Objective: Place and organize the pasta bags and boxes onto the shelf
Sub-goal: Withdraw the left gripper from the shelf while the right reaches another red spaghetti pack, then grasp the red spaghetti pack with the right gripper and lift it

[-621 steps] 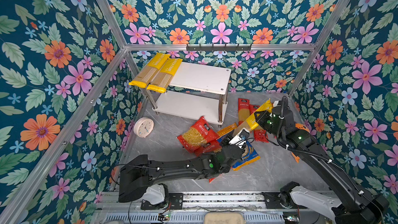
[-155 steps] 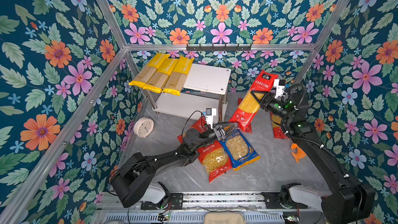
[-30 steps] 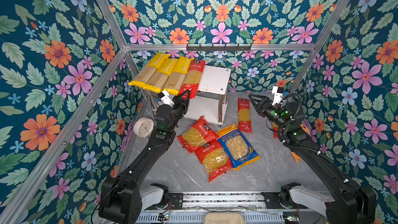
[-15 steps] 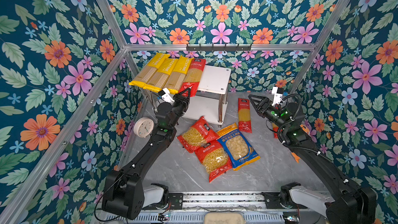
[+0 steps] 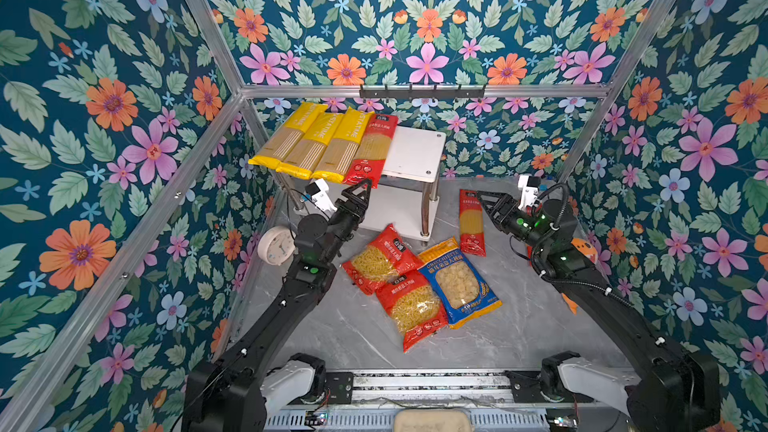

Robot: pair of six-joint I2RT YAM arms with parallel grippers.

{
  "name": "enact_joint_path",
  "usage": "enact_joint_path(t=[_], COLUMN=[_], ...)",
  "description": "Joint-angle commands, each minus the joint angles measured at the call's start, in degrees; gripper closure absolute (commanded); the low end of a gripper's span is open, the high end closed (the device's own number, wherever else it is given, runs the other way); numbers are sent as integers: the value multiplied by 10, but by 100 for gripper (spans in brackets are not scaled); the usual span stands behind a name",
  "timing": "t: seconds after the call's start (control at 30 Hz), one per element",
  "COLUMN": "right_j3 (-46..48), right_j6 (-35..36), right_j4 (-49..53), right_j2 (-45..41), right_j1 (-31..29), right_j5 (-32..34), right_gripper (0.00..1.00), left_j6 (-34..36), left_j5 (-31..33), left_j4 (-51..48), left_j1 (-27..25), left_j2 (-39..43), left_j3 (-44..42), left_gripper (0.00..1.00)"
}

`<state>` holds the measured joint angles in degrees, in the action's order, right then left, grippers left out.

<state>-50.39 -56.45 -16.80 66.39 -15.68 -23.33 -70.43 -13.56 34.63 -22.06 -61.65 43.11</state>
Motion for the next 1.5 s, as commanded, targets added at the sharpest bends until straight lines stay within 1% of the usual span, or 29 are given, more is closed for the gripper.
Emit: enact_joint_path(t=[0.0,0.03,0.1,0.13,0.17,0.3,0.4,0.57,0.67,0.83,0.9,1.0,1.13,1.23,1.33,1.47], right_j3=[2,2,0,0,0,11,10,9,4,-7,-12,-18,-20,-18,-15,-27], right_j6=[37,49,70,76,80,99,120,157,172,190,193,197,197,199,197,183], right_j4=[50,70,109,122,137,159,175,184,188,194,192,185,177,164,151,153], right_j2=[16,22,40,50,61,109,147,203,240,291,318,341,360,369,360,330], right_j1=[0,1,6,11,18,58,81,89,91,99,104,105,105,106,107,110], right_j5=[27,35,47,47,46,33,26,33,33,36,25,6,-7,-20,-33,-48], right_gripper=[36,36,38,38,39,42,43,43,43,45,47,52,61,72,86,94], left_j6=[94,124,193,208,213,211,223,217,222,229,230,231,231,228,225,223], left_j5=[9,30,103,126,136,154,160,153,150,148,148,148,151,152,152,154], left_j4=[-35,-49,-102,-113,-110,-70,-57,-15,-10,-20,-21,-25,-26,-26,-26,-26], left_j1=[-44,-69,-134,-156,-174,-216,-239,-263,-275,-284,-285,-285,-285,-285,-286,-285], left_j2=[32,40,52,53,51,20,-23,-97,-134,-166,-169,-169,-170,-171,-169,-167], left_j3=[-27,-36,-47,-55,-70,-113,-115,-106,-88,-65,-62,-60,-62,-63,-65,-68], left_gripper=[29,29,29,29,29,30,30,31,32,32,32,32,32,33,33,33])
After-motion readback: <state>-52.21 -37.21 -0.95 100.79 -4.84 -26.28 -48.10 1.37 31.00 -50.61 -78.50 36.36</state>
